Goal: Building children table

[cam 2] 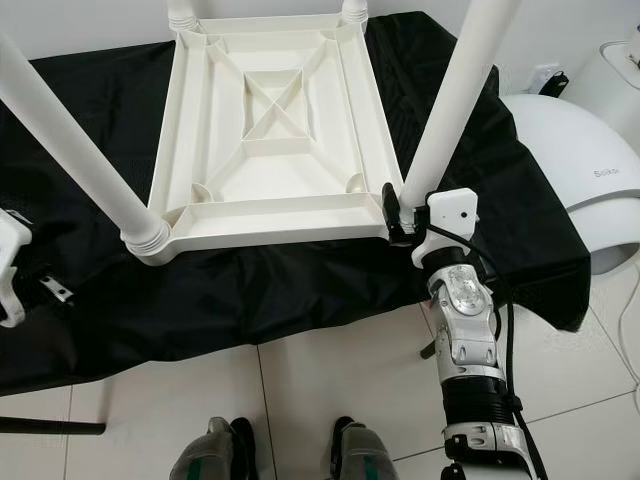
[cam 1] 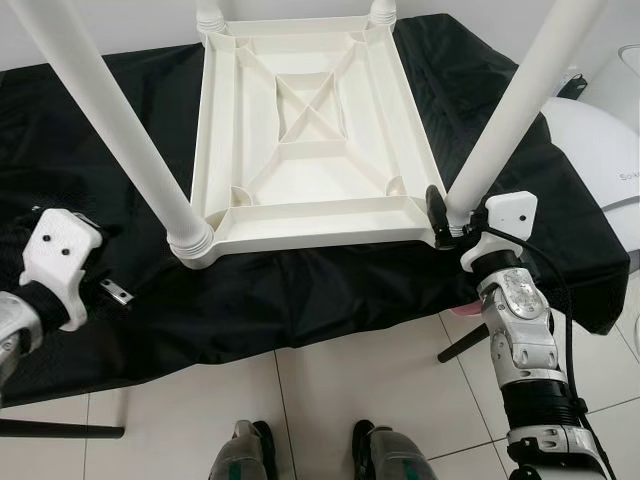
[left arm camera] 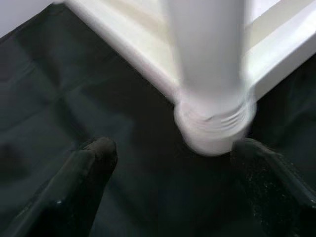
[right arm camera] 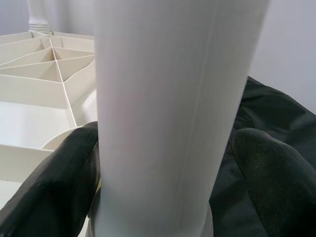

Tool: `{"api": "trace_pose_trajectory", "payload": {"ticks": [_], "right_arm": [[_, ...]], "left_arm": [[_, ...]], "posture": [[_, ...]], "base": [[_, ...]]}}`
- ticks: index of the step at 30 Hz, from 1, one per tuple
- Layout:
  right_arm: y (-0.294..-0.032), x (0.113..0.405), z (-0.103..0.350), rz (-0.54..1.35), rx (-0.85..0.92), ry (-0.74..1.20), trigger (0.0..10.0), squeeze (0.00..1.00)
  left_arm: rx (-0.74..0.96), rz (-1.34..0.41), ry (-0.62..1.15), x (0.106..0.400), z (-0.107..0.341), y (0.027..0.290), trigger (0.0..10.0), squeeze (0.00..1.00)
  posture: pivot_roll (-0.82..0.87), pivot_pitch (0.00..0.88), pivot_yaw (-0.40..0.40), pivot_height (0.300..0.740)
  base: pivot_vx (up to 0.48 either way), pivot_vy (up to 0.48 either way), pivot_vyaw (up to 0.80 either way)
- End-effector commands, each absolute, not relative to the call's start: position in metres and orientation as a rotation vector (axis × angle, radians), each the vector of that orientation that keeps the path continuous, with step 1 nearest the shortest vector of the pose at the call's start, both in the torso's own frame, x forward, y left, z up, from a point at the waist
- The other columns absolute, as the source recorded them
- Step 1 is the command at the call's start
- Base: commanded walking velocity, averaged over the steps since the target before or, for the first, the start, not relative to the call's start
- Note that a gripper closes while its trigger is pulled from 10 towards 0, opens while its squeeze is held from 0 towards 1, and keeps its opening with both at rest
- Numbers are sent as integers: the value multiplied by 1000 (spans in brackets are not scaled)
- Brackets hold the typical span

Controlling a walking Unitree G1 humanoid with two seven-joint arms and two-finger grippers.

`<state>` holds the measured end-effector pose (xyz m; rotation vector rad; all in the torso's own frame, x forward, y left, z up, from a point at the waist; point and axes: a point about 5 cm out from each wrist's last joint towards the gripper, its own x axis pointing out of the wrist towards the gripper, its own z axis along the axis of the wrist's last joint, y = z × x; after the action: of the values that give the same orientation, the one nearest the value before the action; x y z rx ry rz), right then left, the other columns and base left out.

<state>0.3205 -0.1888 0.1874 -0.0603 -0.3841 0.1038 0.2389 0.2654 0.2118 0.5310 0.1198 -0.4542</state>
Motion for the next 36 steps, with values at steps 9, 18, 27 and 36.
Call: {"api": "trace_pose_trajectory", "payload": {"ticks": [9,18,27,36], "right_arm": [[-192,320,187,90,-53,-385,10000,0],[-194,318,188,83,-55,-390,10000,0],[-193,316,193,81,-50,-405,10000,0],[-193,315,193,80,-51,-406,10000,0]], "left_arm": [[592,-230,56,267,210,282,10000,0],[581,-66,-42,298,211,276,10000,0],[540,58,-112,321,215,260,10000,0],[570,131,-99,323,215,271,10000,0]], "posture": [[-42,236,30,740],[-58,245,37,740],[-67,253,44,740],[-69,257,49,740]], "base": [[0,0,0],[0,0,0],[0,0,0],[0,0,0]]}}
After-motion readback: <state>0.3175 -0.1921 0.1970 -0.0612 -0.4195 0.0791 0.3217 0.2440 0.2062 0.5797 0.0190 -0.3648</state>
